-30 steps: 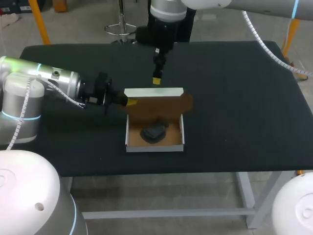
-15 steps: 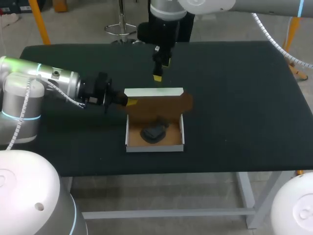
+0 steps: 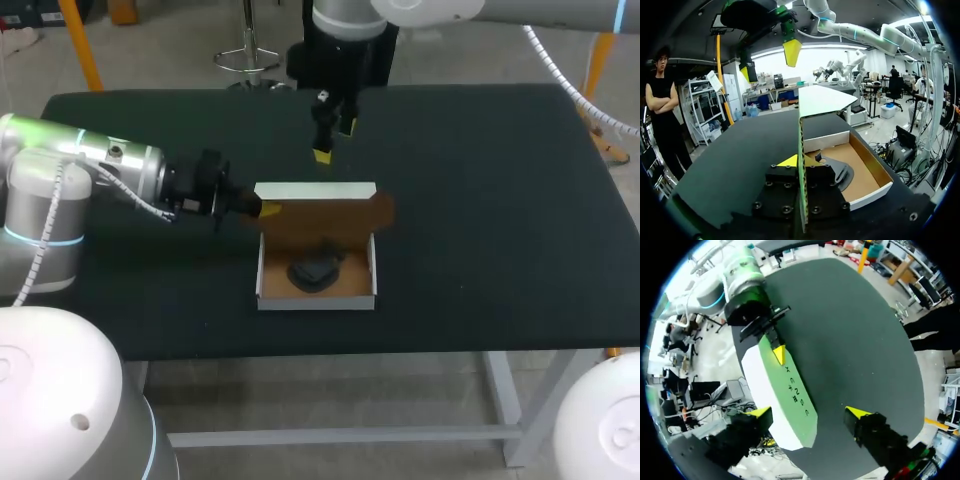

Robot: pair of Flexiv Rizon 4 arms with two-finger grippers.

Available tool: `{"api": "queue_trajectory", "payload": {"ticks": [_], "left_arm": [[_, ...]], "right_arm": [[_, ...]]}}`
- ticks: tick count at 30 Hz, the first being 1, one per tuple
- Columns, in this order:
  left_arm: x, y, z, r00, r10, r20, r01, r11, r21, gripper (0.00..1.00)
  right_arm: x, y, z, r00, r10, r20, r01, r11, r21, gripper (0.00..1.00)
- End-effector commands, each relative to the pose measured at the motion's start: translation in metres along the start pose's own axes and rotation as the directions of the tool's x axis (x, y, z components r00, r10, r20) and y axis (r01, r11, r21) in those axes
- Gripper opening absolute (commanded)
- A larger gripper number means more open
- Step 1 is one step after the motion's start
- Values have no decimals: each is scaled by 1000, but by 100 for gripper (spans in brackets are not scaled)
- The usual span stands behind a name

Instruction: Assemble the packaging by folding the flat box into shape, placing the metal phone stand inside, and closing the box properly

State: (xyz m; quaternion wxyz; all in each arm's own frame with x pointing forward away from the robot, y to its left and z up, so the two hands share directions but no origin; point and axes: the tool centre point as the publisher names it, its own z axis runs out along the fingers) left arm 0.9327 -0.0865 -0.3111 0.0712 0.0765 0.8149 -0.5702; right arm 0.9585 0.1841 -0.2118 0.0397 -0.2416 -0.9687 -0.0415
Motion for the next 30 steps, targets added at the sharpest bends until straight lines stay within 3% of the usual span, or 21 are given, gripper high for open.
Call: {"api": "queue_trajectory", "payload": {"ticks": [1,16,30], "left_arm": [[5,-1,3,1000,17,24,-17,1000,-11,0],[19,-4,1,983,153,96,-152,988,-20,0],[30,0,0,946,282,159,-280,959,-33,0]], "right_arm": [[-6,-8,-2,999,40,-26,-40,999,-20,100],[-5,-23,0,974,219,-52,-220,975,-15,100],[0,-44,6,882,469,-53,-470,883,1,100]]}}
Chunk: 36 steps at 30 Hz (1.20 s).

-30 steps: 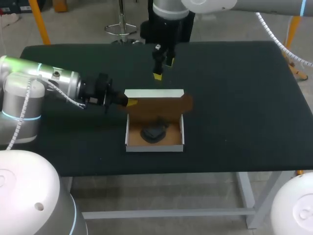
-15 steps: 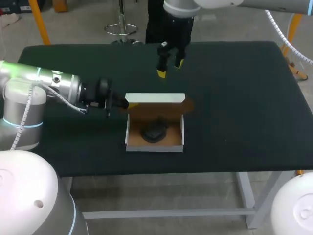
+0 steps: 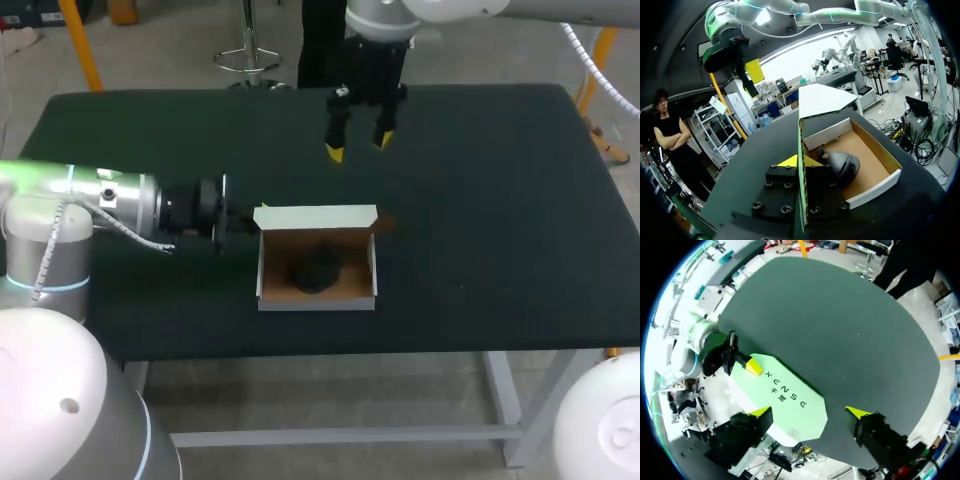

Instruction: Assemble the packaging by folding the flat box into shape, placing the metal phone stand inside, and closing the box properly

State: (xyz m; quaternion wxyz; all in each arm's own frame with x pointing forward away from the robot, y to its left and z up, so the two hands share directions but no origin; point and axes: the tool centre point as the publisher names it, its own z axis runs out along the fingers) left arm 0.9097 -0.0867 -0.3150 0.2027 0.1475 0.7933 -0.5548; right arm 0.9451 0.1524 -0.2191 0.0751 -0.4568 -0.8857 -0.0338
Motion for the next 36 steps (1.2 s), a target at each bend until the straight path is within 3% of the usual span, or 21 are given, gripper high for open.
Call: {"api": "queue_trajectory", "payload": {"ticks": [1,7,24,29,36], "left_arm": [[7,-1,-1,999,20,32,-20,1000,-3,0],[13,-3,-1,996,71,56,-69,997,-46,0],[13,-3,-1,996,71,56,-69,997,-46,0],[16,-2,-6,989,123,85,-120,992,-40,0],[20,4,-6,979,170,114,-168,985,-28,0]], "right_arm": [[0,-11,2,999,33,-1,-33,999,-24,100],[5,-20,5,997,83,-3,-83,996,-38,100],[5,-20,5,997,83,-3,-83,996,-38,100],[5,-20,7,967,249,-59,-247,969,30,100],[6,-32,10,919,376,-122,-370,926,70,100]]}}
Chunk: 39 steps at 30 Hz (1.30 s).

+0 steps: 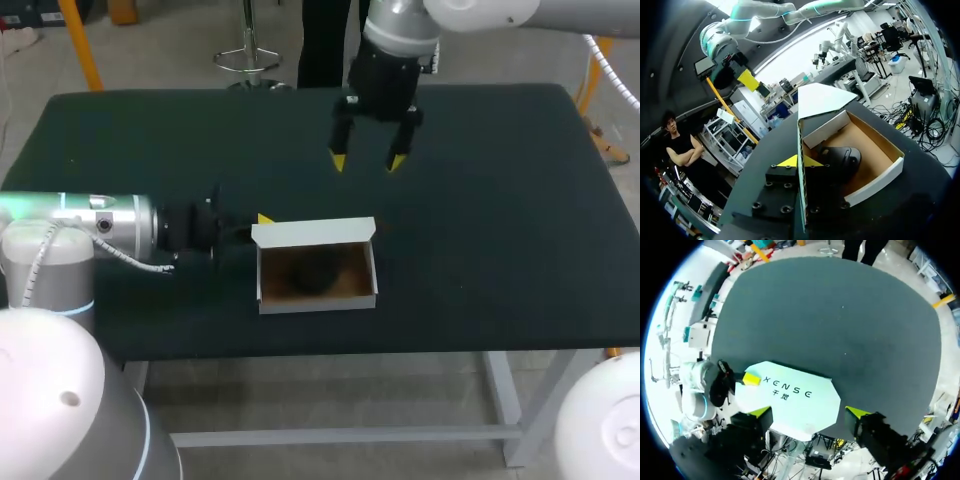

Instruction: Assemble the packaging by folding the flat box into shape, placing the metal phone stand inside, and closing the box properly

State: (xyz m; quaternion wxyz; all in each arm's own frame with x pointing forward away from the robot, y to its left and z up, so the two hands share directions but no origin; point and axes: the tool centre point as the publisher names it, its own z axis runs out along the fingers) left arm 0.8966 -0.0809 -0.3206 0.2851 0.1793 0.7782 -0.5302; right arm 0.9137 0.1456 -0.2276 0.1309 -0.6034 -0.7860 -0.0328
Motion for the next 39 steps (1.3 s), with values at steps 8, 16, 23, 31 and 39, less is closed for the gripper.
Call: {"api": "queue_trajectory", "payload": {"ticks": [8,16,23,31,39], "left_arm": [[11,5,0,997,62,35,-62,998,17,0],[14,5,1,996,83,36,-84,996,14,0],[17,4,2,992,117,37,-118,993,22,0],[18,4,3,989,144,33,-144,990,7,0],[19,3,1,986,167,31,-166,986,-7,0]], "right_arm": [[-6,-11,9,977,203,-58,-196,975,102,100],[-3,-16,14,966,247,-75,-232,958,167,100],[-3,-16,14,966,247,-75,-232,958,167,100],[-3,-16,14,966,247,-75,-232,958,167,100],[2,-26,43,932,351,-91,-310,901,303,100]]}}
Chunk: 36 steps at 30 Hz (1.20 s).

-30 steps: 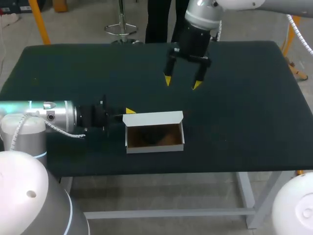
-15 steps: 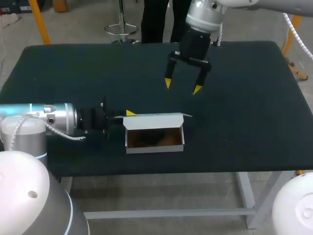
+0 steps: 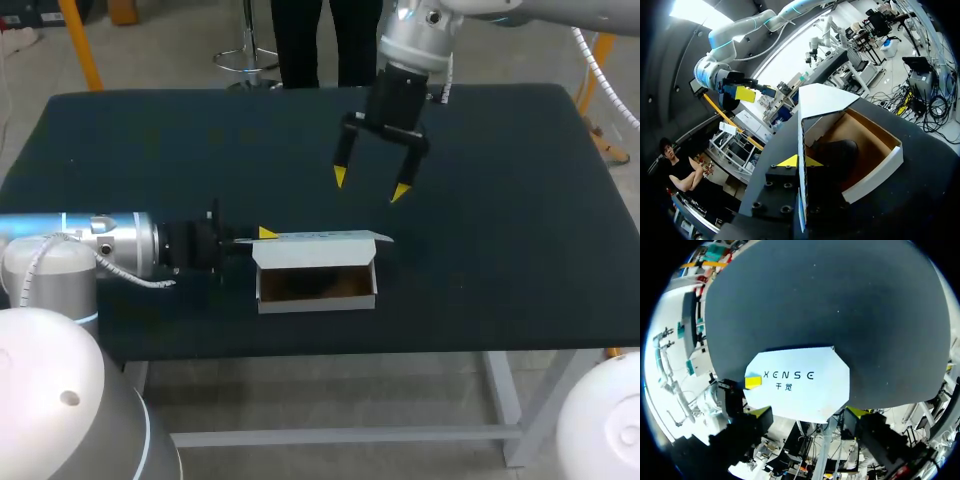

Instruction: Assemble the packaging by folding the flat box into shape, placing the metal phone stand inside, and closing the box properly

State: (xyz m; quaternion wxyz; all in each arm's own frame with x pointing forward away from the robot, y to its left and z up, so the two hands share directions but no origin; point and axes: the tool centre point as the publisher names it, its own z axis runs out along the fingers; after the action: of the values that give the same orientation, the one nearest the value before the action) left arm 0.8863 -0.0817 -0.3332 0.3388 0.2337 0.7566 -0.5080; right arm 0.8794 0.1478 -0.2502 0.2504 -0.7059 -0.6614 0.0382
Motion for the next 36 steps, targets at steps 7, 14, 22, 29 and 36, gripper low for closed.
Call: {"api": "queue_trajectory", "payload": {"ticks": [7,14,22,29,36], "left_arm": [[4,0,-1,999,36,-15,-36,999,0,0],[4,0,-2,999,49,-24,-49,999,0,0],[6,2,-1,997,59,-44,-59,998,-3,0],[7,2,1,997,63,-51,-63,998,-1,0],[7,3,2,996,67,-54,-67,998,0,0]], "right_arm": [[-9,6,28,999,21,-30,-18,993,113,100],[-12,7,36,1000,5,-29,-1,992,130,100],[-14,12,49,999,-44,-15,46,989,139,67],[-18,13,57,997,-82,-15,83,988,132,49],[-22,14,62,995,-95,-20,97,986,133,46]]}}
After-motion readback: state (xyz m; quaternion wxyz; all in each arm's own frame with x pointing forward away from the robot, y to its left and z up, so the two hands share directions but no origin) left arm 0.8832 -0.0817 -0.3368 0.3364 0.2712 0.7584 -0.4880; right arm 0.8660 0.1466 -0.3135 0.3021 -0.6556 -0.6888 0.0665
